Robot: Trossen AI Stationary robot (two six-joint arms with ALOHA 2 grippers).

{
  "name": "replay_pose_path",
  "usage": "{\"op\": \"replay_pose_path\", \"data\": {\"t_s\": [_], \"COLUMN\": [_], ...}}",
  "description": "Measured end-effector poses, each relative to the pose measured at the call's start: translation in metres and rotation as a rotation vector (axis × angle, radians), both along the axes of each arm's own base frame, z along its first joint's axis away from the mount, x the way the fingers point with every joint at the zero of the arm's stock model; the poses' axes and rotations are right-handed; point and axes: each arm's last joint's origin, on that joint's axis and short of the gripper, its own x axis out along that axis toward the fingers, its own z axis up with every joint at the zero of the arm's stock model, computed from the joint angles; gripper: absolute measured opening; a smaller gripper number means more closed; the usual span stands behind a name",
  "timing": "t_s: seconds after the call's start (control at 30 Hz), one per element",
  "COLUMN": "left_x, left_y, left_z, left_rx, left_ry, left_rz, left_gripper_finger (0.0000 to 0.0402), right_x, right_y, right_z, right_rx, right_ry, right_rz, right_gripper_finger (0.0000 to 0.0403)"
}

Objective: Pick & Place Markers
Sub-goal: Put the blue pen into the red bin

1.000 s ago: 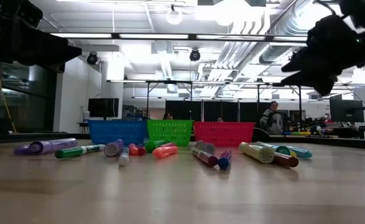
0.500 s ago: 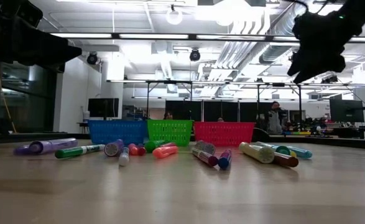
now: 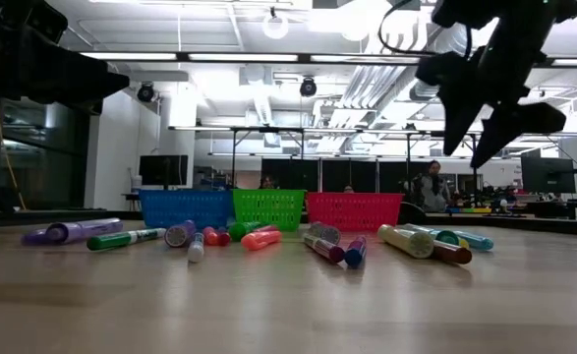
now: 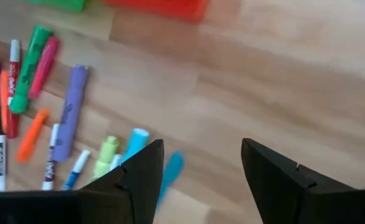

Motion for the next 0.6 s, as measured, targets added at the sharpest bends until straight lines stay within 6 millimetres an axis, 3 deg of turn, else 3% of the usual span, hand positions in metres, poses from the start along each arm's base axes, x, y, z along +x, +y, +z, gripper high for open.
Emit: {"op": "replay_pose_path", "data": {"t_s": [0.17, 0.37, 0.6], "left_x": [0.000, 0.000, 0.000], "left_y": [0.000, 0.000, 0.000], "left_z": [0.000, 0.000, 0.000], "left_rx": [0.000, 0.000, 0.000], "left_ry": [0.000, 0.000, 0.000], "left_rz": [0.000, 0.000, 0.000], "left_gripper_finger": [0.0195, 0.0195, 0.0195], "right_x": [0.021, 0.046, 0.059], "right_y": [0.009, 0.012, 0.017], "right_z": [-0.008, -0.002, 0.001], "right_rx": [0.056, 0.053, 0.066], "right_ry": [0.073, 0.249, 0.416], "right_rz": [-0.058, -0.079, -0.105], "right_gripper_finger": [0.0204, 0.0204, 0.0204]}}
